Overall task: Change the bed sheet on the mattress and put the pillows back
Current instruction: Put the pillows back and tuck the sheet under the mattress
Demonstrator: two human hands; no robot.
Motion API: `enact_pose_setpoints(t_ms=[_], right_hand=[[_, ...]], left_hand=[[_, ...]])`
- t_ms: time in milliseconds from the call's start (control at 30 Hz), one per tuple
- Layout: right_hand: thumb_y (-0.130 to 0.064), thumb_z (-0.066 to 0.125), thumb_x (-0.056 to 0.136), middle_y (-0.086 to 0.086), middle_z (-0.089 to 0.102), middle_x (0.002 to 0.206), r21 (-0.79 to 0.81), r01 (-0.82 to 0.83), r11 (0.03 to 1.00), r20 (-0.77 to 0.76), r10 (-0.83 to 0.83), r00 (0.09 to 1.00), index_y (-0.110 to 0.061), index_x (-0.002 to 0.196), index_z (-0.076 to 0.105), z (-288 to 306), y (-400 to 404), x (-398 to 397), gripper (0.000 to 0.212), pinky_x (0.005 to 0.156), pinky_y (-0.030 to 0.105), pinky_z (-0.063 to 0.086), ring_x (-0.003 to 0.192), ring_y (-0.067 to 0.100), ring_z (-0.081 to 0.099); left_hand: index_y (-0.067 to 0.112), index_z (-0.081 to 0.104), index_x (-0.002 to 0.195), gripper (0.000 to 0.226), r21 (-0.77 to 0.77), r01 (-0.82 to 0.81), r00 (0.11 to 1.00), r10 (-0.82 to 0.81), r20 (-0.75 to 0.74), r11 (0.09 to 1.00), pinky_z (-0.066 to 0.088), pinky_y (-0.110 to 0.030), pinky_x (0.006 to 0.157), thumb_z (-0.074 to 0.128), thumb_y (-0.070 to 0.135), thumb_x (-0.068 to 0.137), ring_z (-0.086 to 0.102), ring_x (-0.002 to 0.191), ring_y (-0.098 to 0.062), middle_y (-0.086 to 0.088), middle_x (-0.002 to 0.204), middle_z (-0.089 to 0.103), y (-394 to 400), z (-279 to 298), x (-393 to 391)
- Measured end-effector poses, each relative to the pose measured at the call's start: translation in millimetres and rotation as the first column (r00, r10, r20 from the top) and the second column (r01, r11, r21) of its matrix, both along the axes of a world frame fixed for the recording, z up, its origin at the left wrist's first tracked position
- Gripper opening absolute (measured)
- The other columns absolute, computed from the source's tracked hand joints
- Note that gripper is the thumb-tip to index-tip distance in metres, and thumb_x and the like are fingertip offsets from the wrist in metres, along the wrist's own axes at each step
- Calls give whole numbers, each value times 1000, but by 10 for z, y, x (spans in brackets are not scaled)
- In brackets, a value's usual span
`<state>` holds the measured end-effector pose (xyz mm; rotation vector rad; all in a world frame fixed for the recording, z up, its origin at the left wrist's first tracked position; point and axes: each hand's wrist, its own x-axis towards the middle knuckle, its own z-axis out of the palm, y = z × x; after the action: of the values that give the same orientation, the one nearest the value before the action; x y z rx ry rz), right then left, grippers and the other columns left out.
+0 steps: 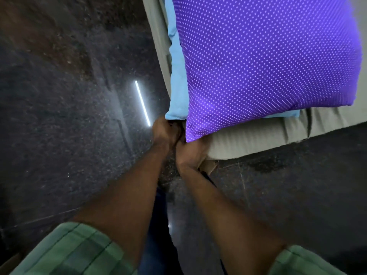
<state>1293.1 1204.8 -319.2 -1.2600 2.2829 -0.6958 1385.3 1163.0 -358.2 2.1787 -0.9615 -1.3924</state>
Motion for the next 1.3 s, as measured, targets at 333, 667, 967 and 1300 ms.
enact_pose_setpoints(t_ms=[333,667,967,1300], right_hand=[[-39,73,72,8,44,157,272,104,957,-155,-64,986,-13,150,47,-116,99,962,87,103,45,37,144,29,39],[-53,55,79,0,45,146,494,309,813,-201,-240,950,-27,145,45,-118,-435,1020,71,100,52,28,133,32,32],[-37,76,71,9,25,162,444,300,844,-259,-199,945,-20,153,35,-105,-211,1358,93,104,52,28,144,32,25],[-20,61,80,9,33,155,375,455,807,-158,-429,890,-23,153,38,-129,-307,1806,77,109,53,29,139,31,33]], left_hand=[[28,51,145,71,-132,831,555,-783,281,541,54,-43,86,45,44,77,59,112,-33,-10,132,54,-288,439,878],[15,36,156,77,-24,982,-137,-789,599,-189,40,-45,99,61,22,83,40,135,-30,-9,160,38,-795,463,1210],[19,27,160,75,183,927,-369,-704,607,-328,19,-47,118,54,26,90,15,154,-29,-4,165,28,-1118,392,914],[24,29,156,60,332,862,-504,-593,628,-382,19,-48,118,41,23,98,17,150,-28,0,162,27,-1272,334,821]])
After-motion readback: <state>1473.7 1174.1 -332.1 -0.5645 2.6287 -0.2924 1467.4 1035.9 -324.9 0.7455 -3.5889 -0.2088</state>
